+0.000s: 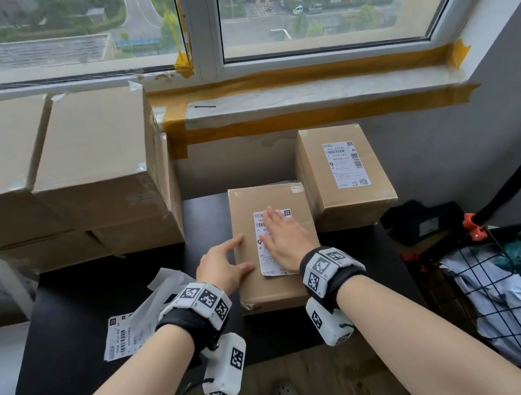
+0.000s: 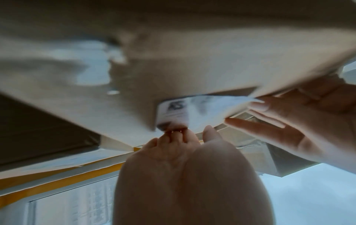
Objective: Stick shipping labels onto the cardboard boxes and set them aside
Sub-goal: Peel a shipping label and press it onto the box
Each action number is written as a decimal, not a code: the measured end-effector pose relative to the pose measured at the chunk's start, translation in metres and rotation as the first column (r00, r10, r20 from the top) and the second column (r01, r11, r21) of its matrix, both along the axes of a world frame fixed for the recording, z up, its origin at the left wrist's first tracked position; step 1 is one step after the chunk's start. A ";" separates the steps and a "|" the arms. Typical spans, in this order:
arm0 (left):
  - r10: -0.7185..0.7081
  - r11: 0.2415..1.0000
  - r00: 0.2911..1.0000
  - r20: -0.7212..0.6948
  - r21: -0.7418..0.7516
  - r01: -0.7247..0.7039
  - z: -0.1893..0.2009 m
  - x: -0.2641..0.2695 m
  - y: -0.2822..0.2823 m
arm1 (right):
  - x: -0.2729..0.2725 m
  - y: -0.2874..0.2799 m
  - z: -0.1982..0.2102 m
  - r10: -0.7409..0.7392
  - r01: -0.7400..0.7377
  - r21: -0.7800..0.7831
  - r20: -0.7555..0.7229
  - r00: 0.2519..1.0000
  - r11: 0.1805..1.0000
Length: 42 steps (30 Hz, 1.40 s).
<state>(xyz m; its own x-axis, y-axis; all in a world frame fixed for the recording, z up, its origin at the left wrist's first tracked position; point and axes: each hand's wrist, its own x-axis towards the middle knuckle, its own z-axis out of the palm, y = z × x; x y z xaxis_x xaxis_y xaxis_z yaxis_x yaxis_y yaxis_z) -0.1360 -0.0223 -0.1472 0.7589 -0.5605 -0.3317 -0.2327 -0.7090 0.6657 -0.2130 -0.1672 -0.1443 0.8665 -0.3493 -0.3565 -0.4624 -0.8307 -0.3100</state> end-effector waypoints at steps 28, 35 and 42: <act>-0.162 0.981 0.968 -0.189 -0.136 0.137 -0.030 0.014 0.007 | -0.069 0.078 0.000 0.013 -0.018 0.043 0.122 0.992 0.999; -0.165 0.979 0.961 -0.222 -0.156 0.132 -0.028 0.014 0.008 | -0.097 0.071 -0.002 -0.006 0.009 -0.034 0.084 0.996 0.999; -0.170 0.981 0.958 -0.233 -0.135 0.142 -0.024 0.014 0.008 | -0.114 0.051 0.001 -0.048 0.050 -0.075 0.039 0.998 0.996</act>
<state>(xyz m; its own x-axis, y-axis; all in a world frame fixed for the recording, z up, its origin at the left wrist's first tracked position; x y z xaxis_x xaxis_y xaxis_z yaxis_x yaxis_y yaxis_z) -0.1219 -0.0143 -0.1708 0.5641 -0.7107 -0.4204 -0.1561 -0.5917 0.7909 -0.3267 -0.1162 -0.1438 0.8598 -0.4164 -0.2956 -0.4925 -0.8291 -0.2645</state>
